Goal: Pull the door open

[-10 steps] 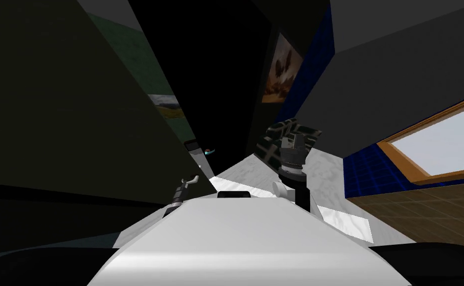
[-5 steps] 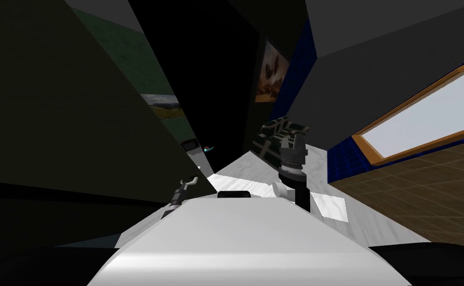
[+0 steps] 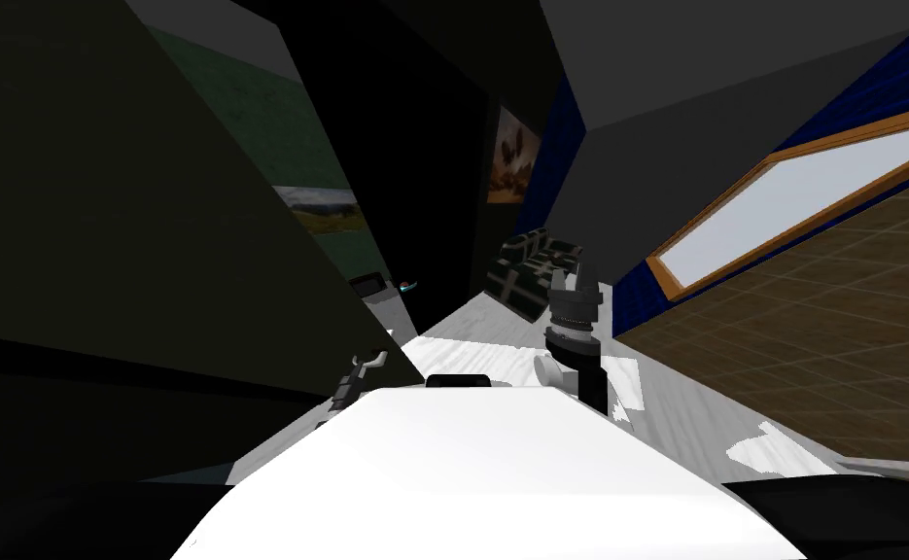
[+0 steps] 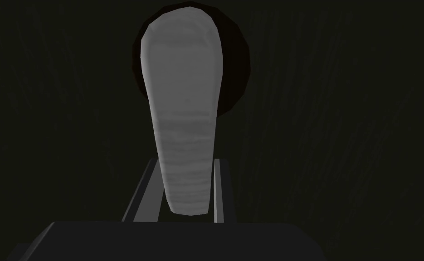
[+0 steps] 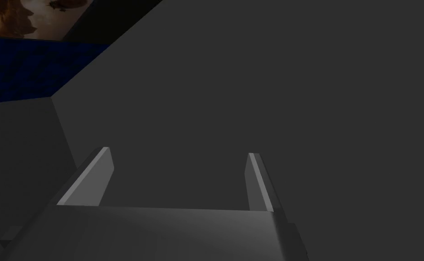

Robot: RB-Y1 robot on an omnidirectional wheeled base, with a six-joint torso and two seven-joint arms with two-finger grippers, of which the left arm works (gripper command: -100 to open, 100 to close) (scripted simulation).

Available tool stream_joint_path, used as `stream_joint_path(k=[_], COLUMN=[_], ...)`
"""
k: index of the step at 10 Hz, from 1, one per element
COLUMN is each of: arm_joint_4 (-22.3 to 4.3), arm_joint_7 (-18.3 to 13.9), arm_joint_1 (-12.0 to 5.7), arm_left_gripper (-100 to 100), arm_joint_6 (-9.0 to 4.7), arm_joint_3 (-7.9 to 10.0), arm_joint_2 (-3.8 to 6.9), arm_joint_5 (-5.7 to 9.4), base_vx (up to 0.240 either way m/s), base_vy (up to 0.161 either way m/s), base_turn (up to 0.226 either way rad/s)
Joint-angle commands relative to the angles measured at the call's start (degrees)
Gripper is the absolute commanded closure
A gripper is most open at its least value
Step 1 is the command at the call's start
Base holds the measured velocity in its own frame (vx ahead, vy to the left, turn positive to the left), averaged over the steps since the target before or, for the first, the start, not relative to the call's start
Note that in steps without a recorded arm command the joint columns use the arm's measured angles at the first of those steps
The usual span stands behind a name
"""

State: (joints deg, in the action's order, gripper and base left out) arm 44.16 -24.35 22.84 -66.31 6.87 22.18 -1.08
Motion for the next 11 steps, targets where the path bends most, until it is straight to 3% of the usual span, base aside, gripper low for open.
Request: stream_joint_path(k=[1,10,11], arm_joint_4=[0.00,-3.42,-2.89], arm_joint_7=[0.00,-1.62,-1.55], arm_joint_1=[0.00,-1.68,-1.36], arm_left_gripper=[100,100,100], arm_joint_6=[0.00,-3.45,-2.53], arm_joint_3=[0.00,-1.44,-0.82], arm_joint_2=[0.00,1.23,1.61], arm_joint_5=[0.00,-1.58,-1.18], base_vx=[-0.084,-0.238,-0.118], base_vy=[0.025,0.039,0.029], base_turn=[-0.015,-0.165,-0.021])
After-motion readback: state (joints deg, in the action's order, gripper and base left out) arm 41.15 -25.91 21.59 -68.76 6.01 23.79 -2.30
